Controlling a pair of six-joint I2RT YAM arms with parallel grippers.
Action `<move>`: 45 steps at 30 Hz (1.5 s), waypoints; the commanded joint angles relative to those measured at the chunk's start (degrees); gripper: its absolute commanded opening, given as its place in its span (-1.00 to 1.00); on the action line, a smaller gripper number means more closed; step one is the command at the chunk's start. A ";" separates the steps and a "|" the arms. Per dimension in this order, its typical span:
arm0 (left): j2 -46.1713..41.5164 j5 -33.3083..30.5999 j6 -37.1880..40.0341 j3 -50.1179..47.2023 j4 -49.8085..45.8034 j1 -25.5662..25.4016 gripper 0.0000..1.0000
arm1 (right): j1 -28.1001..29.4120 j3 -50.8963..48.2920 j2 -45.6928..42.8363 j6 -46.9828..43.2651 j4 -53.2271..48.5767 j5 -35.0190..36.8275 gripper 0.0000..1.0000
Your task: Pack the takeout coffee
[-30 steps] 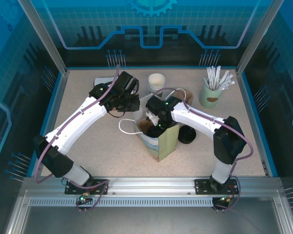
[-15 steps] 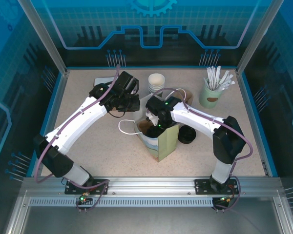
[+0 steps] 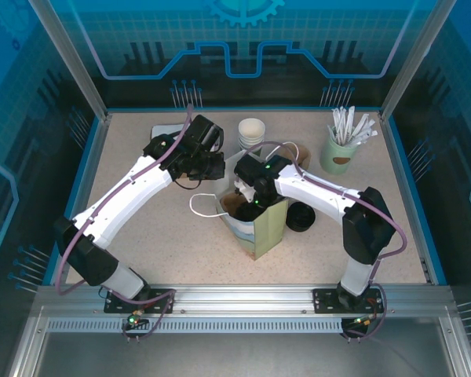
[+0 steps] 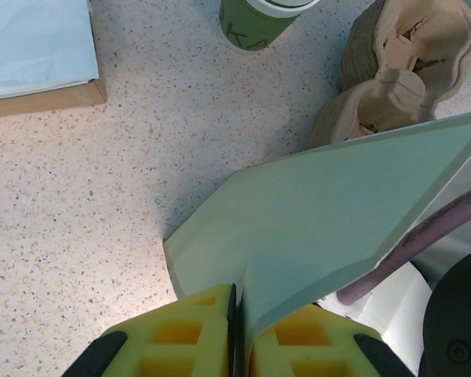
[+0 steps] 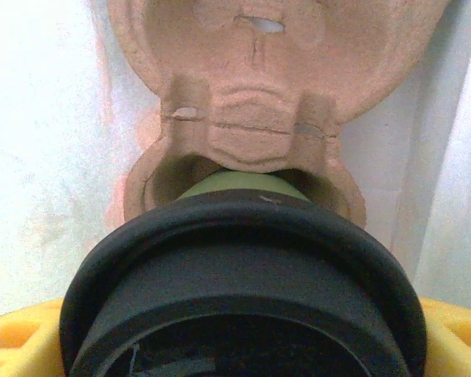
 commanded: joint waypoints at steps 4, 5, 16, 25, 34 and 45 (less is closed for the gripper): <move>0.76 1.38 0.88 -0.21 -0.36 -0.32 -0.74 | -0.98 1.89 -2.52 0.04 -0.07 2.82 0.76; 0.84 1.31 0.89 -0.26 -0.40 -0.41 -0.74 | -1.00 2.08 -2.73 0.27 -0.35 2.77 0.79; 0.79 1.27 0.87 0.04 -0.08 -0.92 -0.74 | -1.44 5.88 -4.50 1.82 -3.14 2.68 1.00; 0.90 0.92 1.00 0.23 -0.24 -1.12 -0.74 | -1.51 11.86 -4.82 2.04 -6.70 3.84 1.00; 1.03 0.59 1.15 0.23 -0.28 -1.12 -0.74 | -1.75 17.61 -7.49 1.77 -10.10 4.70 1.00; 1.37 0.30 1.30 0.74 -0.49 -1.06 -0.74 | -2.30 21.81 -11.86 1.60 -12.05 5.10 0.98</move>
